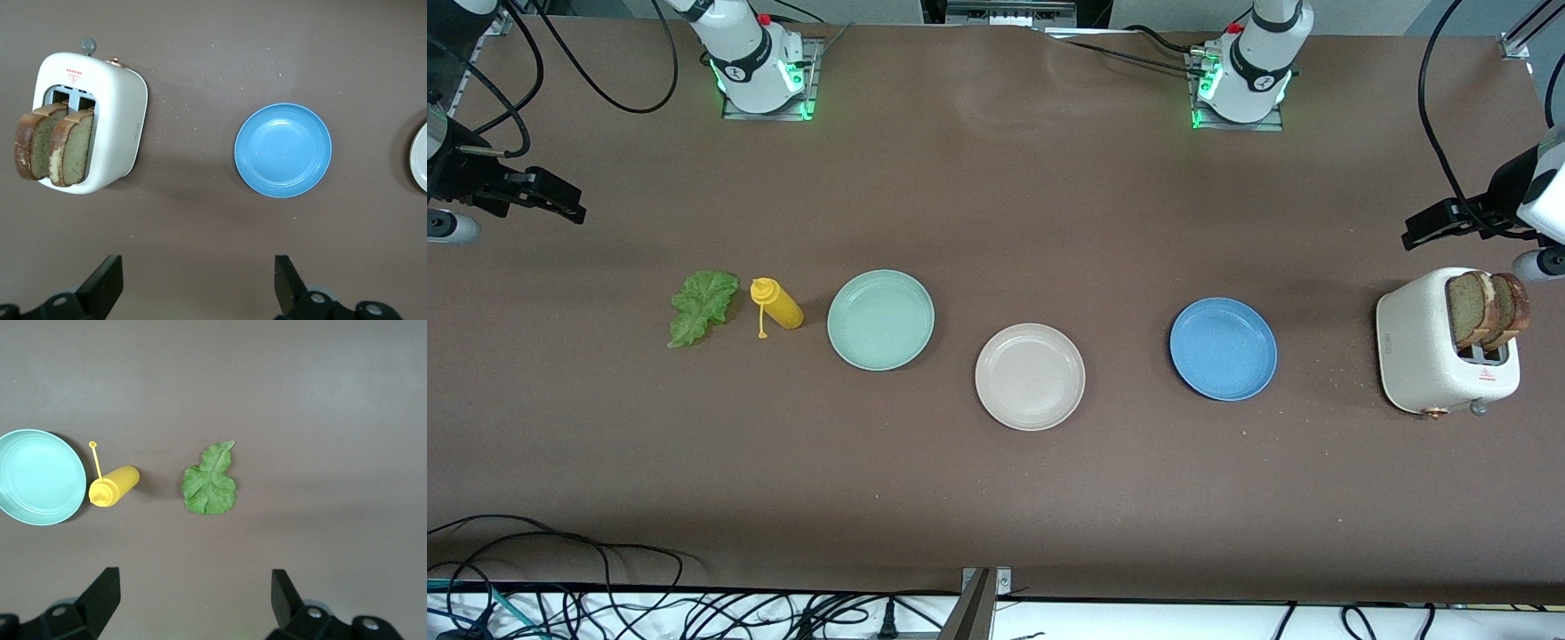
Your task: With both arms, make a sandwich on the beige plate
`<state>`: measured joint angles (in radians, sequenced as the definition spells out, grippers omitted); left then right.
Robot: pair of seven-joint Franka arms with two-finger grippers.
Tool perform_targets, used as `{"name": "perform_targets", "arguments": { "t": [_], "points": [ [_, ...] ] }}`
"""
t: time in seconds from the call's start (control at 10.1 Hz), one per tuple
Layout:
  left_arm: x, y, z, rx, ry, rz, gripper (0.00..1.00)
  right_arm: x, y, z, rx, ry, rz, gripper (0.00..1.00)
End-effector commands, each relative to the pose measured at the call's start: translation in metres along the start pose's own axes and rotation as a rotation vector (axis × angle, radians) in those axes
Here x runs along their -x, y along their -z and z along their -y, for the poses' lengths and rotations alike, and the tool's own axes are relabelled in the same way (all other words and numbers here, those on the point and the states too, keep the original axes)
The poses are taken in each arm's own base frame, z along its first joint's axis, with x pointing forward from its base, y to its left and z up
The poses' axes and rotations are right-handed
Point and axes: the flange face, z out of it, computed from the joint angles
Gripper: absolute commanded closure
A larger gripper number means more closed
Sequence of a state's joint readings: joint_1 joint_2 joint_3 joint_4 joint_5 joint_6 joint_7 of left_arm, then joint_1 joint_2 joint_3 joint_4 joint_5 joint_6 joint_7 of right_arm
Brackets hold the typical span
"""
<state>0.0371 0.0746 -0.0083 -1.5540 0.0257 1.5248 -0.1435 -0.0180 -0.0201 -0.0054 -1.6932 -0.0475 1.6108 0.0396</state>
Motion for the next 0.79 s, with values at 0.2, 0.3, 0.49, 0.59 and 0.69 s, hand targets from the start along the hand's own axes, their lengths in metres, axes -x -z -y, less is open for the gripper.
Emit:
{"name": "perform_targets", "arguments": {
  "t": [0.2,0.3,0.49,0.59,0.69],
  "points": [
    [-0.0027,0.0056,0.0015,0.033,-0.016,0.010,0.00,-0.0012,0.0062,0.0015,0.010,-0.006,-0.023,0.00],
    [-0.0027,0.0056,0.0015,0.033,-0.016,0.010,0.00,-0.0010,0.0060,0.0015,0.010,-0.006,-0.022,0.00],
    [-0.0027,0.0056,0.0015,0.033,-0.016,0.010,0.00,-0.0007,0.0058,0.0024,0.009,-0.006,-0.019,0.00],
    [-0.0027,0.0056,0.0015,0.033,-0.016,0.010,0.00,-0.0006,0.0056,0.0017,0.007,-0.008,-0.017,0.00],
    [-0.0027,0.0056,0.0015,0.033,-0.016,0.010,0.00,-0.0006,0.0056,0.0011,0.006,-0.009,-0.017,0.00]
  ]
}}
